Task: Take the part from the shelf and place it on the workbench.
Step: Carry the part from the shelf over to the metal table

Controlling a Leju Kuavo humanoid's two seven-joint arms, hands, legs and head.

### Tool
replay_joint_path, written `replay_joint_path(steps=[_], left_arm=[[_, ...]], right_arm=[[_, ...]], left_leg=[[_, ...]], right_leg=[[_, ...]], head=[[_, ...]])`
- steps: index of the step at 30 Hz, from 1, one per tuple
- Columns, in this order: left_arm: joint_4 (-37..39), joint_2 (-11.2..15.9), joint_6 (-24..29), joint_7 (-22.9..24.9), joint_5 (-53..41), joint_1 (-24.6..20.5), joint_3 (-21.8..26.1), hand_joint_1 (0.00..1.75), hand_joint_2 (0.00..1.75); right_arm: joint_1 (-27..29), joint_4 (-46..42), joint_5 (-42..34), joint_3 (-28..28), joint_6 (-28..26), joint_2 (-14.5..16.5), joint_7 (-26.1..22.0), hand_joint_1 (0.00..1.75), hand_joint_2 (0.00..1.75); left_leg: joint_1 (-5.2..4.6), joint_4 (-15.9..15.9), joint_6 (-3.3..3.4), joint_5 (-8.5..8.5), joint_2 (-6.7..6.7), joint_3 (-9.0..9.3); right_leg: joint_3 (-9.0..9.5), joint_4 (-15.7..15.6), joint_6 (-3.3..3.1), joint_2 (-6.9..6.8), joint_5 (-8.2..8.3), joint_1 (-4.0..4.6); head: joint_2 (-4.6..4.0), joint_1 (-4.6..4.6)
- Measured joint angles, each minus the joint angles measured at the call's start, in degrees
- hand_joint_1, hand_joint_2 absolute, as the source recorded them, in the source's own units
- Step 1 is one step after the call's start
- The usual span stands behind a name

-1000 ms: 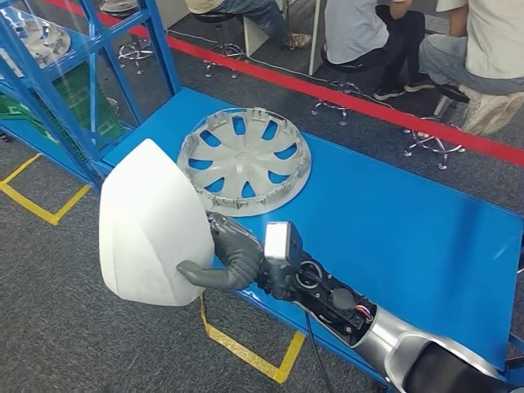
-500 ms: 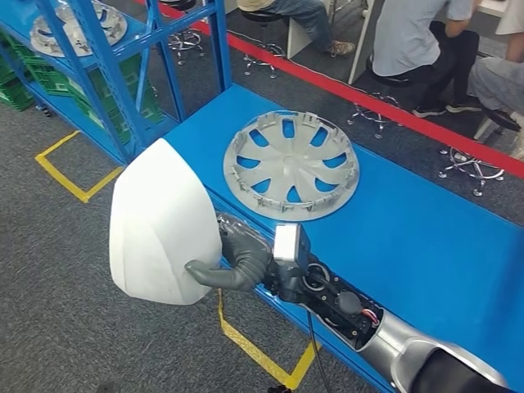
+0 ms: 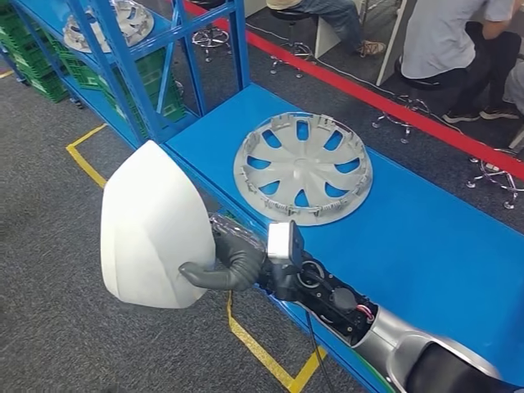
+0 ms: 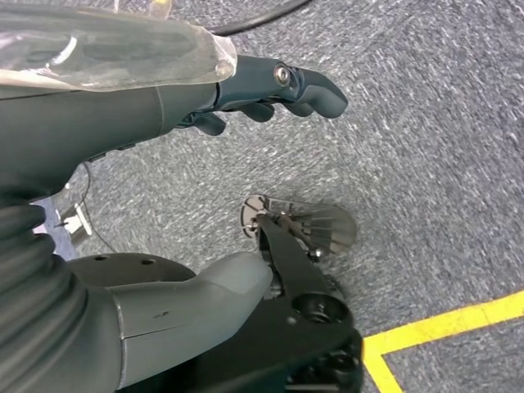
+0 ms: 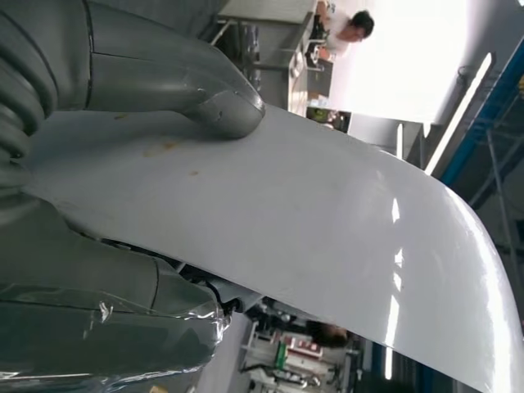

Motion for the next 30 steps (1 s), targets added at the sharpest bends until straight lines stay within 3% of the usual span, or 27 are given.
replay_joint_path(steps=[2,4,5,8,10,12,13,14,15,16,18,19,22,24,26,28,29,30], left_arm=[[0.00,-0.02,-0.03,-0.01,-0.14,-0.26,0.00,0.00,1.75],[0.00,-0.05,-0.03,-0.01,-0.31,-0.73,0.00,0.00,1.75],[0.00,-0.07,-0.03,0.04,-0.43,-0.90,0.00,0.00,1.75],[0.00,-0.10,-0.03,0.35,-0.70,-0.94,0.00,0.00,1.75],[0.00,-0.08,-0.03,0.48,-0.74,-0.96,0.00,0.00,1.75],[0.00,-0.05,-0.03,0.52,-0.75,-1.03,0.00,0.00,1.75],[0.00,-0.07,-0.03,0.52,-0.74,-1.03,0.00,0.00,1.75],[0.00,-0.09,-0.03,0.53,-0.73,-1.00,0.00,0.00,1.75],[0.00,-0.13,-0.03,0.54,-0.71,-0.97,0.00,0.00,1.75],[0.00,-0.16,-0.03,0.54,-0.69,-0.95,0.00,0.00,1.75],[0.00,-0.25,-0.03,0.53,-0.67,-0.96,0.00,0.00,1.75],[0.00,-0.31,-0.03,0.52,-0.67,-0.98,0.00,0.00,1.75],[0.00,-0.40,-0.03,0.49,-0.67,-0.83,-0.01,0.00,1.75],[0.00,-0.38,-0.02,0.44,-0.66,-0.64,-0.02,0.00,1.75],[0.00,-0.39,-0.01,0.38,-0.66,-0.78,-0.02,0.00,1.75],[0.00,-0.44,-0.01,0.36,-0.67,-0.92,-0.02,0.00,1.75],[0.00,-0.48,-0.01,0.36,-0.67,-0.85,-0.02,0.00,1.75],[0.00,-0.51,-0.01,0.36,-0.67,-0.75,-0.02,0.00,1.75]], right_arm=[[-0.06,0.00,-0.10,0.01,0.11,0.00,-0.03,1.75,1.75],[-0.14,-0.01,-0.14,-0.01,0.06,0.00,-0.09,1.75,1.75],[-0.15,-0.02,-0.15,-0.01,-0.02,0.00,-0.11,1.75,1.75],[-0.15,-0.04,-0.16,-0.01,-0.30,0.00,-0.15,1.75,1.75],[-0.15,-0.06,-0.17,-0.03,-0.41,0.00,-0.21,1.75,1.75],[-0.03,-0.07,-0.19,-0.04,-0.46,-0.01,-0.27,1.75,1.75],[0.08,-0.07,-0.21,-0.04,-0.47,-0.02,-0.28,1.75,1.75],[0.19,-0.06,-0.25,-0.04,-0.47,-0.03,-0.29,1.75,1.75],[0.26,-0.05,-0.29,-0.04,-0.42,-0.05,-0.32,1.75,1.75],[0.29,-0.05,-0.33,-0.04,-0.34,-0.08,-0.38,1.75,1.75],[0.27,-0.04,-0.45,-0.04,0.00,-0.10,-0.57,1.75,1.75],[0.23,-0.04,-0.50,-0.04,0.18,-0.11,-0.70,1.75,1.75],[0.22,-0.03,-0.57,-0.04,0.57,-0.10,-1.02,1.75,1.75],[0.19,-0.02,-0.60,-0.04,0.74,-0.05,-1.14,1.75,1.75],[0.10,-0.02,-0.63,-0.04,0.81,-0.02,-1.21,1.75,1.75],[0.16,-0.01,-0.64,-0.04,0.83,-0.02,-1.21,1.75,1.75],[0.22,-0.01,-0.64,-0.04,0.81,-0.02,-1.19,1.75,1.75],[0.26,0.00,-0.64,-0.03,0.79,-0.02,-1.19,1.75,1.75]], left_leg=[[0.01,-7.82,0.18,3.90,1.22,3.90],[-0.36,-14.43,0.80,6.09,2.60,7.20],[-0.56,-15.67,1.16,6.22,2.89,7.77],[-0.70,-16.06,2.23,6.23,1.76,7.95],[-0.49,-16.29,2.89,6.31,1.09,8.19],[-0.49,-16.31,3.30,6.23,0.36,8.28],[-0.56,-16.29,3.40,6.20,-0.09,8.30],[-0.62,-16.27,3.45,6.16,-0.59,8.33],[-0.67,-16.24,3.47,6.14,-1.15,8.39],[-0.71,-16.22,3.45,6.10,-1.73,8.50],[-0.83,-16.13,3.28,5.97,-2.82,8.70],[-0.86,-16.02,3.11,5.95,-3.31,8.61],[-0.74,-15.94,2.26,6.29,-4.43,7.98],[-0.79,-14.95,1.72,5.62,-3.82,7.49],[-0.75,-9.47,1.21,2.61,-1.86,4.83],[-0.52,-1.29,0.71,-0.75,-0.61,0.52],[-0.37,1.21,0.53,-1.32,-0.39,-0.89],[-0.21,1.66,0.39,-0.87,-0.22,-1.26]], right_leg=[[0.20,0.02,0.22,-0.78,-0.21,0.04],[0.33,0.12,0.69,-1.40,-0.53,0.35],[0.39,0.14,0.97,-1.67,-0.68,0.50],[0.43,0.48,1.83,-2.04,-1.39,0.40],[-1.15,4.30,2.29,-0.52,-3.90,0.19],[-4.75,12.24,2.48,1.00,-7.67,0.12],[-6.56,15.87,2.50,1.23,-8.88,0.12],[-7.70,17.85,2.46,1.33,-9.05,0.12],[-7.78,17.51,2.34,1.39,-8.00,0.12],[-6.77,14.88,2.13,1.53,-5.95,0.13],[-3.26,6.72,1.59,2.77,-1.52,0.13],[-1.70,3.54,1.40,3.46,-0.48,0.14],[-0.17,0.72,1.01,3.85,-0.39,0.24],[0.12,0.12,0.53,3.09,0.01,0.01],[0.41,-0.38,0.15,2.08,0.28,-0.09],[0.37,-0.44,-0.02,1.02,0.25,0.04],[0.37,-0.44,-0.07,0.52,0.21,0.06],[0.37,-0.43,-0.07,0.07,0.16,0.06]], head=[[0.00,-0.16],[0.00,-0.25],[0.00,-0.14],[0.00,0.26],[0.00,0.57],[0.00,1.10],[0.00,1.33],[0.01,1.46],[0.01,1.60],[0.01,1.76],[0.00,2.06],[0.00,2.13],[0.00,2.09],[0.00,1.81],[0.01,1.01],[0.01,0.45],[0.01,0.33],[0.00,0.21]])
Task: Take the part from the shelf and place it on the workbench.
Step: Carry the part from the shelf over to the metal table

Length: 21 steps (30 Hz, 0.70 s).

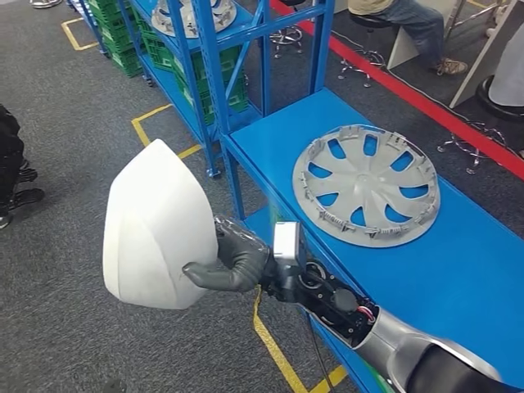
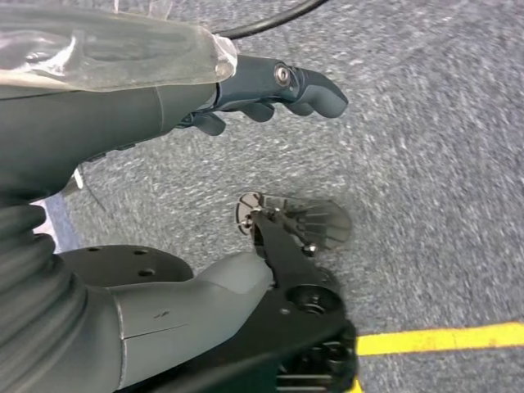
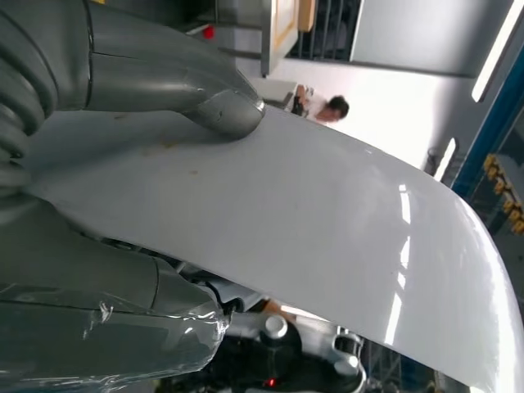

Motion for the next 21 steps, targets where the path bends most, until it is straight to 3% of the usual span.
replay_joint_path(steps=[1,3,5,6,8,10,11,13,14,15,16,17,19,21], left_arm=[[0.00,-0.02,0.00,0.00,0.00,0.08,0.00,0.00,1.75],[0.00,0.01,0.00,0.00,0.00,0.09,0.00,0.00,1.75],[-0.01,-0.06,0.00,0.01,0.00,-0.03,0.00,0.00,1.75],[-0.02,-0.11,0.00,0.01,0.00,-0.04,0.00,0.00,1.75],[-0.02,-0.14,0.00,0.02,0.01,0.08,0.00,0.00,1.75],[-0.02,-0.10,0.00,0.01,0.02,0.24,0.00,0.00,1.75],[-0.02,-0.08,0.01,-0.01,0.02,0.25,0.00,0.00,1.75],[-0.02,-0.03,0.02,-0.02,0.02,0.25,0.00,0.00,1.75],[-0.02,-0.03,0.02,-0.02,0.02,0.28,0.00,0.00,1.75],[-0.02,-0.04,0.02,-0.02,0.02,0.33,0.00,0.00,1.75],[-0.02,-0.04,0.02,-0.02,0.02,0.38,0.00,0.00,1.75],[-0.02,-0.05,0.02,-0.02,0.02,0.41,0.00,0.00,1.75],[-0.02,-0.08,0.02,-0.02,0.02,0.41,0.00,0.00,1.75],[-0.02,-0.14,0.02,-0.02,0.02,0.38,0.00,0.00,1.75]], right_arm=[[0.01,0.00,0.00,0.00,-0.06,0.00,0.00,1.75,1.75],[0.00,0.00,0.01,0.00,-0.15,0.01,0.01,1.75,1.75],[-0.02,-0.02,0.03,0.00,-0.16,0.02,0.00,1.75,1.75],[-0.02,-0.03,0.04,0.00,-0.13,0.02,-0.02,1.75,1.75],[-0.02,-0.04,0.09,0.01,0.01,0.02,-0.04,1.75,1.75],[-0.04,-0.04,0.09,0.01,0.14,0.02,-0.07,1.75,1.75],[-0.04,-0.04,0.06,0.01,0.19,0.02,-0.10,1.75,1.75],[0.08,-0.02,-0.03,0.01,0.31,0.01,-0.14,1.75,1.75],[0.21,0.01,-0.06,0.01,0.35,0.01,-0.15,1.75,1.75],[0.35,0.03,-0.08,0.01,0.38,0.00,-0.15,1.75,1.75],[0.45,0.04,-0.09,0.01,0.40,0.00,-0.15,1.75,1.75],[0.50,0.04,-0.09,0.01,0.43,0.01,-0.15,1.75,1.75],[0.46,0.04,-0.11,0.01,0.47,0.01,-0.16,1.75,1.75],[0.37,0.04,-0.19,0.00,0.52,0.01,-0.19,1.75,1.75]], left_leg=[[0.18,-1.91,-0.10,1.41,0.23,0.86],[0.48,-10.02,-0.22,5.29,1.30,5.05],[0.34,-16.22,0.14,7.26,2.71,8.31],[0.16,-17.41,0.46,7.36,3.04,8.89],[-0.07,-17.54,1.27,7.17,2.48,8.89],[0.01,-17.66,1.95,7.16,1.77,9.05],[0.06,-17.72,2.28,7.19,1.43,9.16],[-0.02,-17.73,2.73,7.13,0.64,9.26],[-0.10,-17.72,2.84,7.10,0.16,9.30],[-0.18,-17.71,2.89,7.06,-0.36,9.36],[-0.23,-17.69,2.91,7.03,-0.95,9.47],[-0.25,-17.68,2.91,6.98,-1.58,9.65],[-0.29,-17.63,2.78,6.87,-2.76,9.89],[-0.31,-17.51,2.43,6.91,-3.66,9.65]], right_leg=[[0.04,0.01,0.04,-0.40,-0.06,-0.01],[0.20,0.04,0.29,-1.06,-0.25,-0.03],[0.26,0.17,0.84,-1.58,-0.58,0.23],[0.29,0.23,1.14,-1.79,-0.73,0.33],[0.48,0.26,1.76,-2.30,-1.02,0.34],[-0.01,1.74,2.38,-1.73,-2.35,0.10],[-1.13,4.32,2.59,-0.97,-3.90,0.00],[-4.92,12.58,2.72,0.62,-7.80,-0.03],[-6.84,16.48,2.69,0.99,-9.09,0.00],[-8.04,18.67,2.61,1.17,-9.36,0.00],[-8.14,18.37,2.44,1.29,-8.33,0.01],[-7.17,15.81,2.20,1.47,-6.31,0.01],[-3.71,7.48,1.64,3.12,-1.63,-0.01],[-1.37,2.19,1.42,4.67,-0.05,-0.01]], head=[[0.00,-0.15],[0.00,-0.34],[0.00,-0.38],[0.00,-0.26],[0.00,0.07],[0.01,0.37],[0.01,0.60],[0.01,1.25],[0.01,1.53],[0.01,1.73],[0.01,1.89],[0.01,2.02],[0.01,2.29],[0.00,2.39]])
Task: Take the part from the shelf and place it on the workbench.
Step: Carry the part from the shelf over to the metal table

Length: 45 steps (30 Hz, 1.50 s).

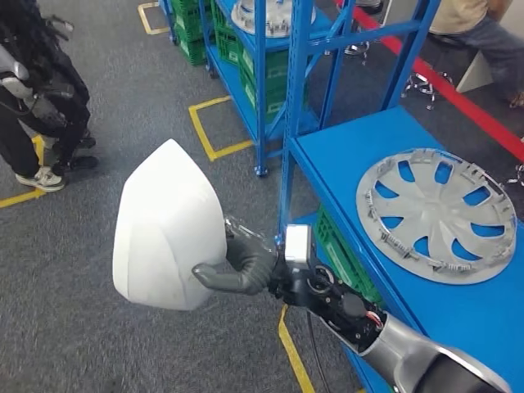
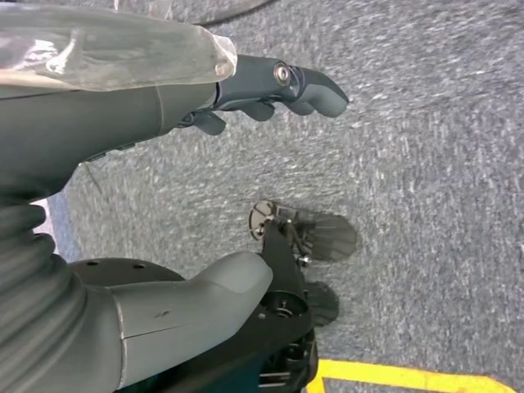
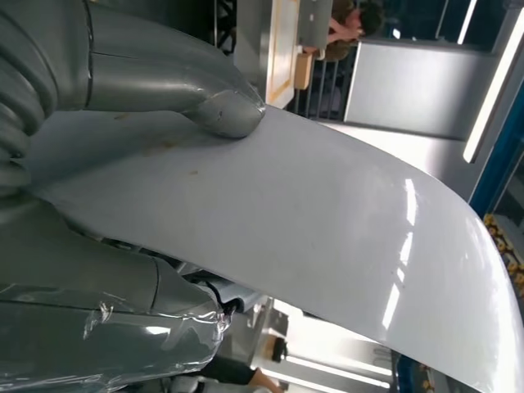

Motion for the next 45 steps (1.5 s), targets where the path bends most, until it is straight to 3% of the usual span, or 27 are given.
replay_joint_path(steps=[2,4,6,8,9,10,11,13,15,19,21,23,24,25,26,29,31,33,35,37,39,40,41,42,44,45], left_arm=[[0.01,0.02,0.00,0.00,0.00,0.16,0.00,0.00,1.75],[0.01,0.09,0.00,-0.02,0.02,0.39,0.00,0.00,1.75],[0.01,0.10,-0.02,-0.09,0.03,0.28,0.00,0.00,1.75],[0.01,0.08,-0.08,-0.13,0.02,0.13,0.00,0.00,1.75],[0.01,0.07,-0.12,-0.10,0.01,0.16,0.00,0.00,1.75],[0.01,0.07,-0.16,-0.08,-0.01,0.21,0.00,0.00,1.75],[0.02,0.08,-0.17,-0.06,-0.02,0.25,0.00,0.00,1.75],[0.02,0.11,-0.21,-0.03,-0.09,0.17,0.00,0.00,1.75],[0.01,0.10,-0.25,0.00,-0.18,-0.09,0.00,0.00,1.75],[0.00,0.10,-0.26,0.03,-0.20,-0.22,0.00,0.00,1.75],[0.00,0.15,-0.28,0.07,-0.21,-0.30,0.00,0.00,1.75],[0.00,0.19,-0.36,0.10,-0.22,-0.38,0.00,0.00,1.75],[0.00,0.19,-0.40,0.11,-0.22,-0.36,0.00,0.00,1.75],[0.00,0.18,-0.44,0.13,-0.23,-0.33,0.00,0.00,1.75],[0.00,0.16,-0.46,0.13,-0.24,-0.31,0.00,0.00,1.75],[0.00,0.13,-0.57,0.16,-0.26,-0.34,0.00,0.00,1.75],[0.00,0.10,-0.61,0.19,-0.26,-0.38,0.00,0.00,1.75],[0.01,0.13,-0.62,0.20,-0.27,-0.22,0.00,0.00,1.75],[0.02,0.16,-0.65,0.24,-0.30,-0.04,0.00,0.00,1.75],[0.02,0.12,-0.67,0.28,-0.34,-0.16,-0.01,0.00,1.75],[0.02,0.08,-0.68,0.29,-0.37,-0.25,-0.01,0.00,1.75],[0.02,0.07,-0.68,0.30,-0.37,-0.20,-0.01,0.00,1.75],[0.02,0.07,-0.69,0.32,-0.38,-0.14,0.00,0.00,1.75],[0.02,0.08,-0.69,0.34,-0.40,-0.11,-0.01,0.00,1.75],[0.02,0.11,-0.71,0.37,-0.52,-0.22,0.00,0.00,1.75],[0.02,0.12,-0.73,0.38,-0.61,-0.33,-0.01,0.00,1.75]], right_arm=[[-0.03,0.00,-0.10,0.00,0.07,0.02,-0.04,1.75,1.75],[-0.07,0.01,-0.16,0.01,0.10,0.10,-0.08,1.75,1.75],[-0.08,0.01,-0.22,0.00,0.10,0.17,-0.14,1.75,1.75],[0.03,0.04,-0.27,-0.01,0.09,0.18,-0.14,1.75,1.75],[0.13,0.06,-0.27,0.00,0.08,0.18,-0.11,1.75,1.75],[0.20,0.07,-0.27,0.00,0.07,0.19,-0.11,1.75,1.75],[0.24,0.07,-0.27,0.01,0.04,0.18,-0.11,1.75,1.75],[0.24,0.07,-0.27,0.00,-0.05,0.18,-0.11,1.75,1.75],[0.22,0.06,-0.27,-0.02,-0.13,0.19,-0.11,1.75,1.75],[0.20,0.05,-0.27,-0.02,-0.16,0.19,-0.11,1.75,1.75],[0.19,0.05,-0.28,-0.03,-0.17,0.18,-0.16,1.75,1.75],[0.39,0.05,-0.28,-0.03,-0.20,0.17,-0.19,1.75,1.75],[0.55,0.05,-0.27,-0.03,-0.22,0.16,-0.18,1.75,1.75],[0.67,0.05,-0.27,-0.03,-0.24,0.16,-0.17,1.75,1.75],[0.72,0.05,-0.27,-0.02,-0.25,0.16,-0.17,1.75,1.75],[0.64,0.05,-0.27,-0.02,-0.25,0.16,-0.17,1.75,1.75],[0.62,0.05,-0.27,-0.03,-0.25,0.16,-0.16,1.75,1.75],[0.62,0.04,-0.27,-0.03,-0.25,0.17,-0.13,1.75,1.75],[0.61,0.03,-0.27,-0.04,-0.25,0.18,-0.13,1.75,1.75],[0.62,-0.01,-0.27,-0.04,-0.25,0.18,-0.13,1.75,1.75],[0.72,-0.04,-0.27,-0.03,-0.25,0.16,-0.11,1.75,1.75],[0.76,-0.04,-0.27,-0.02,-0.25,0.16,-0.11,1.75,1.75],[0.78,-0.04,-0.27,-0.02,-0.25,0.16,-0.11,1.75,1.75],[0.77,-0.04,-0.27,-0.02,-0.25,0.16,-0.11,1.75,1.75],[0.75,-0.09,-0.26,-0.03,-0.25,0.16,-0.10,1.75,1.75],[0.74,-0.14,-0.25,-0.03,-0.25,0.16,-0.07,1.75,1.75]], left_leg=[[0.07,-0.07,-0.62,0.30,-0.79,-0.43],[0.05,0.78,-1.22,-0.32,0.11,-0.96],[0.04,5.85,-1.66,-3.27,2.28,-3.39],[0.22,13.74,-2.08,-6.62,3.31,-7.42],[0.35,16.32,-2.25,-7.23,3.47,-8.79],[0.47,16.74,-2.39,-6.74,3.64,-9.09],[0.60,14.87,-2.48,-5.31,3.88,-8.20],[0.74,6.75,-2.50,-1.60,5.30,-3.98],[0.51,0.96,-2.01,0.18,6.44,-0.98],[0.22,-0.18,-0.58,0.23,5.48,-0.36],[0.38,-0.40,0.12,0.33,4.89,-0.13],[0.31,-0.39,0.51,0.28,4.19,-0.11],[0.26,-0.38,0.55,0.26,3.76,-0.10],[0.23,-0.37,0.56,0.25,3.26,-0.08],[0.21,-0.34,0.55,0.24,2.73,-0.01],[0.18,-0.18,0.26,0.11,1.16,0.17],[0.13,0.04,-0.26,0.22,0.35,-0.25],[0.19,0.05,-0.93,0.50,-0.28,-0.69],[0.20,1.20,-1.46,-0.33,0.73,-1.29],[0.24,6.99,-1.89,-3.53,2.73,-4.07],[0.33,15.18,-2.26,-6.83,3.59,-8.20],[0.35,17.32,-2.37,-7.18,3.72,-9.32],[0.35,17.15,-2.41,-6.44,3.84,-9.27],[0.35,14.75,-2.37,-4.87,4.03,-8.06],[0.20,6.07,-2.08,-1.23,5.50,-3.49],[0.05,2.70,-1.76,-0.20,6.16,-1.73]], right_leg=[[0.67,-1.14,-0.12,-0.20,-0.25,-0.01],[1.03,-1.68,-0.60,-1.03,0.13,-0.23],[1.26,-2.14,-1.01,-2.12,0.41,-0.33],[1.20,-2.17,-1.15,-3.26,0.38,-0.19],[1.18,-2.17,-1.18,-3.81,0.35,-0.15],[1.17,-2.16,-1.20,-4.32,0.31,-0.13],[1.20,-2.15,-1.17,-4.77,0.26,-0.13],[1.32,-2.10,-0.92,-5.52,0.06,-0.06],[1.38,-1.93,-0.41,-6.06,-0.26,0.24],[1.41,-1.32,0.81,-6.58,-1.22,0.20],[-0.48,3.13,1.29,-5.16,-4.01,-0.05],[-4.30,11.61,1.49,-3.80,-7.90,-0.08],[-5.89,14.86,1.51,-3.58,-8.89,-0.06],[-6.67,16.25,1.47,-3.44,-8.78,-0.05],[-6.27,15.08,1.37,-3.33,-7.43,-0.06],[-1.43,3.80,0.85,-1.55,-1.36,-0.15],[0.58,-0.45,0.60,-0.29,-0.38,-0.15],[1.06,-1.11,0.21,-0.68,-0.44,-0.13],[1.30,-1.61,-0.39,-1.46,-0.05,-0.26],[1.42,-1.96,-0.84,-2.48,0.17,-0.24],[1.31,-1.98,-1.03,-3.60,0.16,-0.09],[1.29,-1.98,-1.06,-4.11,0.13,-0.06],[1.29,-1.98,-1.06,-4.58,0.10,-0.05],[1.34,-1.98,-1.03,-4.97,0.06,-0.04],[1.47,-1.93,-0.81,-5.65,-0.13,0.11],[1.50,-1.90,-0.59,-5.90,-0.25,0.26]], head=[[0.01,-0.08],[0.01,-0.43],[0.01,-1.27],[0.01,-2.01],[0.00,-2.19],[0.00,-2.34],[0.00,-2.46],[0.00,-2.67],[0.00,-2.68],[0.00,-2.08],[0.00,-1.74],[0.00,-1.04],[0.00,-0.73],[0.00,-0.48],[0.00,-0.29],[0.00,0.20],[0.00,0.19],[0.00,-0.05],[0.00,-0.51],[0.00,-1.36],[0.00,-2.01],[0.00,-2.17],[0.00,-2.32],[0.00,-2.44],[0.00,-2.64],[0.00,-2.71]])
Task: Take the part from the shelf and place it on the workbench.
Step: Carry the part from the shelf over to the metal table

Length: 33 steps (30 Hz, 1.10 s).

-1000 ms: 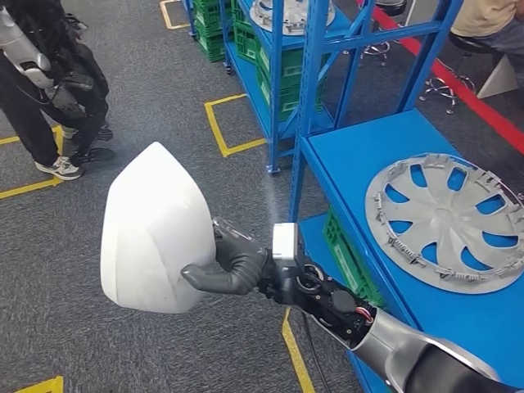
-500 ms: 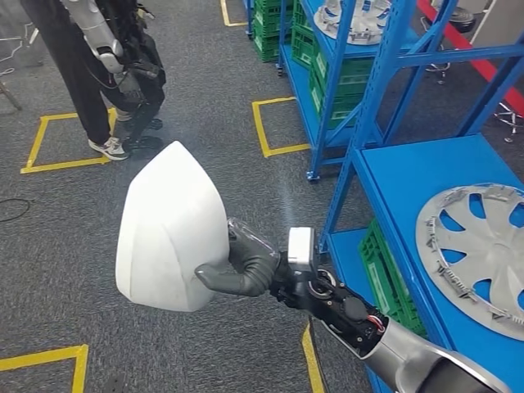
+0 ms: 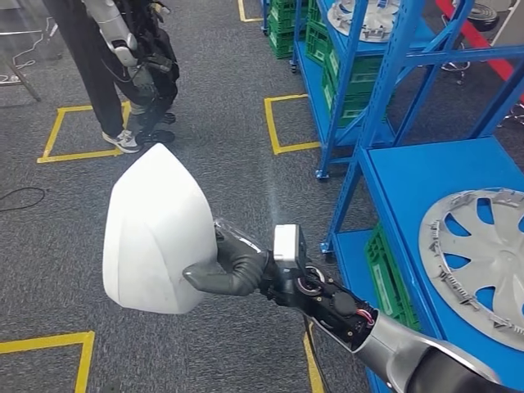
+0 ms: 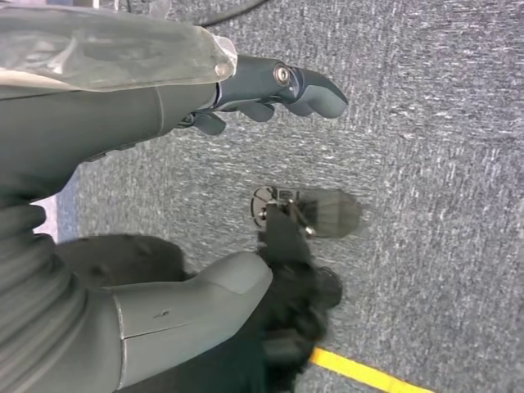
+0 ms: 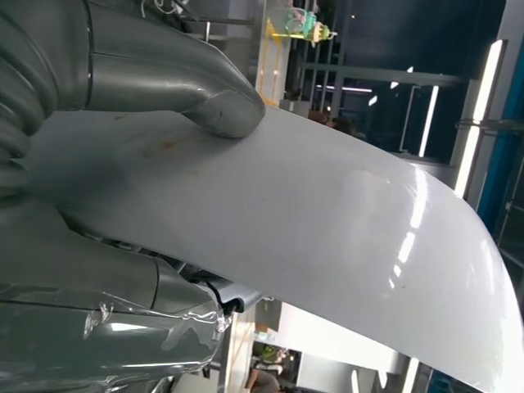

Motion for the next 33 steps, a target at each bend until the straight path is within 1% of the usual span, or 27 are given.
replay_joint_path(steps=[1,2,4,5,6,7,9,10,11,12,13,14,15,16,17,19,21,22,24,25,26,27,28,30,31,32,33], left_arm=[[0.00,0.00,-0.02,0.01,-0.11,-0.09,0.00,0.00,1.75],[0.00,0.00,-0.04,0.03,-0.24,-0.12,-0.01,0.00,1.75],[0.00,0.00,-0.06,0.12,-0.47,-0.04,-0.01,0.00,1.75],[0.00,0.02,-0.06,0.19,-0.56,-0.03,-0.01,0.00,1.75],[0.00,0.04,-0.06,0.24,-0.63,-0.07,-0.01,0.00,1.75],[0.00,0.07,-0.06,0.31,-0.71,-0.14,-0.02,0.00,1.75],[0.00,0.13,-0.06,0.49,-0.79,-0.24,-0.02,0.00,1.75],[0.00,0.14,-0.06,0.61,-0.82,-0.24,-0.02,0.00,1.75],[0.00,0.15,-0.06,0.71,-0.84,-0.23,-0.02,0.00,1.75],[0.00,0.15,-0.06,0.77,-0.85,-0.23,-0.02,0.00,1.75],[0.00,0.14,-0.06,0.80,-0.87,-0.24,-0.02,0.00,1.75],[0.00,0.14,-0.05,0.80,-0.90,-0.25,-0.02,0.00,1.75],[0.00,0.14,-0.05,0.80,-0.92,-0.30,-0.02,0.00,1.75],[0.00,0.14,-0.05,0.80,-0.94,-0.32,-0.03,0.00,1.75],[0.00,0.16,-0.05,0.80,-0.95,-0.30,-0.03,0.00,1.75],[0.00,0.26,-0.05,0.80,-0.95,-0.09,-0.04,0.00,1.75],[0.00,0.35,-0.04,0.80,-0.95,0.04,-0.04,0.00,1.75],[0.00,0.38,-0.04,0.80,-0.95,-0.03,-0.04,0.00,1.75],[0.00,0.37,-0.04,0.80,-0.94,-0.16,-0.04,0.00,1.75],[0.00,0.37,-0.04,0.80,-0.95,-0.13,-0.04,0.00,1.75],[0.00,0.38,-0.04,0.80,-0.94,-0.05,-0.04,0.00,1.75],[0.00,0.39,-0.04,0.80,-0.93,0.04,-0.04,0.00,1.75],[0.00,0.43,-0.04,0.80,-0.93,0.09,-0.04,0.00,1.75],[0.00,0.49,-0.04,0.80,-0.92,0.01,-0.04,0.00,1.75],[0.00,0.51,-0.04,0.80,-0.92,-0.07,-0.04,0.00,1.75],[0.00,0.50,-0.04,0.80,-0.89,-0.11,-0.04,0.00,1.75],[0.00,0.50,-0.04,0.80,-0.86,-0.09,-0.04,0.00,1.75]], right_arm=[[0.00,-0.04,0.04,0.00,-0.01,0.00,0.04,1.75,1.75],[0.00,-0.08,0.08,0.01,-0.01,0.00,0.09,1.75,1.75],[0.02,-0.16,0.13,0.01,-0.01,0.00,0.21,1.75,1.75],[0.00,-0.21,0.13,0.00,-0.01,0.00,0.26,1.75,1.75],[-0.01,-0.27,0.13,-0.01,-0.01,0.00,0.30,1.75,1.75],[0.02,-0.33,0.13,-0.02,0.00,0.00,0.35,1.75,1.75],[0.30,-0.36,0.13,-0.03,0.02,-0.01,0.47,1.75,1.75],[0.49,-0.36,0.13,-0.02,0.07,-0.02,0.57,1.75,1.75],[0.64,-0.36,0.13,-0.02,0.15,-0.02,0.64,1.75,1.75],[0.71,-0.38,0.13,-0.01,0.25,-0.02,0.70,1.75,1.75],[0.72,-0.40,0.12,-0.01,0.36,-0.02,0.74,1.75,1.75],[0.70,-0.42,0.11,-0.01,0.44,-0.02,0.74,1.75,1.75],[0.67,-0.44,0.09,0.00,0.53,-0.02,0.74,1.75,1.75],[0.62,-0.45,0.06,0.01,0.63,-0.02,0.74,1.75,1.75],[0.59,-0.45,0.03,0.02,0.77,-0.01,0.74,1.75,1.75],[0.55,-0.45,-0.01,0.05,1.02,0.02,0.72,1.75,1.75],[0.52,-0.45,-0.03,0.07,1.15,0.05,0.68,1.75,1.75],[0.52,-0.45,-0.04,0.08,1.20,0.07,0.66,1.75,1.75],[0.57,-0.44,-0.10,0.12,1.38,0.07,0.58,1.75,1.75],[0.60,-0.43,-0.15,0.16,1.50,0.07,0.52,1.75,1.75],[0.62,-0.42,-0.20,0.20,1.61,0.07,0.43,1.75,1.75],[0.62,-0.42,-0.23,0.23,1.70,0.07,0.34,1.75,1.75],[0.61,-0.42,-0.26,0.27,1.81,0.09,0.27,1.75,1.75],[0.56,-0.43,-0.26,0.30,2.05,0.14,0.18,1.75,1.75],[0.52,-0.43,-0.25,0.31,2.17,0.16,0.15,1.75,1.75],[0.49,-0.43,-0.24,0.33,2.24,0.19,0.11,1.75,1.75],[0.47,-0.43,-0.23,0.36,2.28,0.22,0.10,1.75,1.75]], left_leg=[[-0.18,-2.18,0.34,0.45,0.49,1.11],[-0.38,-2.82,0.68,0.33,0.53,1.36],[-0.34,-2.91,1.33,0.36,-0.23,1.39],[-0.24,-3.02,1.68,0.40,-0.57,1.52],[-0.11,-3.15,2.04,0.46,-0.89,1.66],[-0.01,-3.24,2.35,0.50,-1.22,1.77],[-0.07,-3.23,2.65,0.46,-2.02,1.80],[-0.10,-3.21,2.68,0.44,-2.51,1.83],[-0.11,-3.19,2.68,0.43,-3.06,1.89],[-0.11,-3.16,2.66,0.40,-3.60,2.00],[-0.11,-3.14,2.59,0.35,-4.20,2.16],[-0.13,-3.10,2.47,0.30,-4.73,2.27],[-0.20,-2.96,2.30,0.25,-5.23,2.26],[-0.22,-2.84,2.07,0.28,-5.65,2.08],[-0.21,-2.77,1.79,0.38,-6.02,1.80],[-0.08,-2.71,1.18,0.54,-6.49,1.37],[-0.13,-1.04,0.65,-0.68,-5.33,0.55],[-0.15,1.73,0.41,-2.29,-4.30,-0.78],[-0.02,9.83,-0.06,-5.99,-2.86,-4.80],[0.11,13.38,-0.28,-7.13,-2.55,-6.62],[0.22,14.60,-0.43,-7.02,-2.41,-7.30],[0.33,13.64,-0.53,-5.98,-2.28,-6.84],[0.44,10.34,-0.57,-4.06,-1.96,-5.14],[0.36,1.62,-0.46,-0.83,-0.28,-0.57],[0.23,-1.49,-0.16,0.08,0.26,1.02],[0.05,-2.86,0.16,0.24,0.50,1.66],[-0.18,-2.91,0.56,0.18,0.07,1.64]], right_leg=[[0.04,0.03,0.24,-0.26,-0.13,0.15],[0.08,0.04,0.49,-0.52,-0.24,0.29],[0.14,0.17,1.00,-0.82,-0.62,0.19],[-0.17,1.02,1.28,-0.34,-1.34,0.08],[-1.02,3.06,1.55,0.42,-2.67,-0.02],[-2.44,6.23,1.77,1.33,-4.45,-0.13],[-6.31,14.67,1.97,2.36,-8.05,-0.15],[-7.72,17.40,2.00,2.49,-8.63,-0.16],[-8.25,18.14,1.97,2.56,-8.10,-0.17],[-7.62,16.35,1.87,2.64,-6.43,-0.18],[-5.98,12.42,1.71,2.99,-3.91,-0.21],[-4.10,8.17,1.50,3.83,-1.81,-0.23],[-2.48,4.42,1.36,4.66,-0.37,-0.32],[-1.29,1.95,1.24,5.36,0.32,-0.32],[-0.82,1.10,1.14,5.76,0.19,-0.29],[-0.45,0.59,0.77,5.22,0.29,-0.34],[-0.26,0.03,0.18,4.38,0.68,-0.58],[-0.20,-0.20,-0.06,3.82,0.83,-0.66],[-0.35,-0.24,-0.21,2.72,0.87,-0.52],[-0.42,-0.24,-0.24,2.10,0.86,-0.48],[-0.46,-0.24,-0.24,1.57,0.84,-0.47],[-0.46,-0.23,-0.23,1.14,0.82,-0.47],[-0.41,-0.23,-0.16,0.69,0.78,-0.49],[-0.26,-0.19,0.14,-0.01,0.59,-0.33],[-0.21,-0.16,0.37,-0.32,0.47,-0.19],[-0.17,-0.13,0.64,-0.57,0.35,-0.04],[-0.12,-0.15,0.93,-0.83,0.28,0.05]], head=[[0.00,0.06],[0.00,0.14],[0.00,0.42],[0.00,0.53],[0.00,0.77],[0.00,1.08],[0.00,1.82],[0.01,2.07],[0.01,2.32],[0.01,2.53],[0.01,2.76],[0.00,2.98],[0.00,3.04],[0.00,3.05],[0.00,3.00],[0.00,2.81],[0.00,2.32],[0.00,1.92],[0.01,1.14],[0.01,0.86],[0.01,0.66],[0.01,0.47],[0.00,0.31],[0.00,0.03],[0.00,0.02],[0.00,0.08],[0.00,0.20]])
